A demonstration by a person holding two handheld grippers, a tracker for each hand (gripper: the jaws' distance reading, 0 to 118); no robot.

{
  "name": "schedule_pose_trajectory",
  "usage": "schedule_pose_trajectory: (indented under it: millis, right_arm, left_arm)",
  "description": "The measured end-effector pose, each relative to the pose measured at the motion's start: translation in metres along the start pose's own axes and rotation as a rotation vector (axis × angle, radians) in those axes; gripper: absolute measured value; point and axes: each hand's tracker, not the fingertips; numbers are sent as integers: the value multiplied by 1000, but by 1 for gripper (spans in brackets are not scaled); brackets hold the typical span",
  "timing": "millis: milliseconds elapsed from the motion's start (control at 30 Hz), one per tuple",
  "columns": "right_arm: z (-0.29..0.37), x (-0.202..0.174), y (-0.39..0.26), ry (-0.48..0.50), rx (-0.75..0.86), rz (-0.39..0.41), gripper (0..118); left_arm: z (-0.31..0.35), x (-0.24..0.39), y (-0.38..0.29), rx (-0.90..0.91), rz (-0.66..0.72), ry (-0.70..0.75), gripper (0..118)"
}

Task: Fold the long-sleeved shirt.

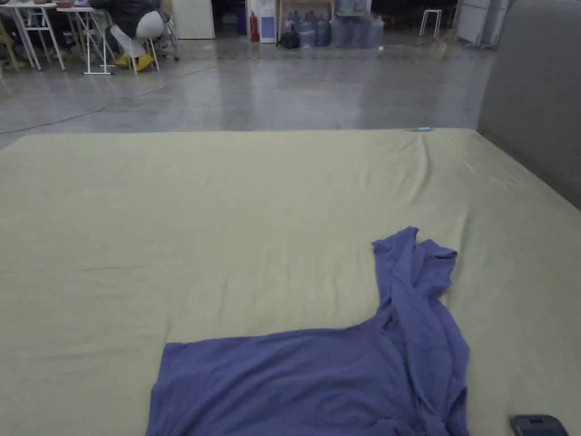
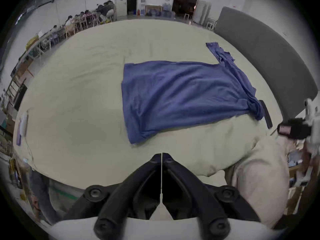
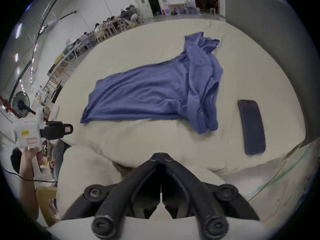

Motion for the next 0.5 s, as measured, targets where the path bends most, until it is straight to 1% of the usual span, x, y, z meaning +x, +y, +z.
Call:
schedule_pose_trajectory:
  millis: [67, 133, 167, 200, 233, 267, 333, 400, 433, 467, 500]
  right_arm:
    - [-4, -1, 6, 35, -17, -14, 0]
    - [-6, -2, 11, 46, -16, -15, 0]
    - [-7, 1, 17, 45, -14, -17, 0]
    - [-8, 0, 19, 46, -9, -21, 0]
    - [-9, 1, 21, 50, -7, -27, 0]
    - [-10, 1, 23, 57, -8, -34, 0]
    - [-12, 4, 25, 51, -9, -59, 0]
    - [-13, 11, 24, 31, -17, -81, 0]
    - [-12, 15, 23, 18, -20, -95, 0]
    - [-12, 20, 22, 3, -25, -107, 0]
    - [-12, 25, 22, -16, -28, -113, 0]
  left_arm:
    - [0, -7, 23, 21, 17, 10, 0]
    - [-3, -16, 51, 75, 18, 20, 0]
    - [-7, -22, 71, 118, 29, 38, 21]
    - [-16, -27, 91, 148, 40, 61, 67]
    - [-27, -31, 108, 147, 46, 87, 110]
    - [-43, -37, 129, 112, 54, 93, 116]
    - [-68, -48, 158, 97, 61, 98, 116]
    - [-119, -37, 171, 39, 67, 158, 114]
    - [-135, -36, 175, 22, 57, 182, 110]
    - [-154, -34, 177, 1, 36, 213, 98]
    - [-149, -27, 184, -13, 24, 238, 86]
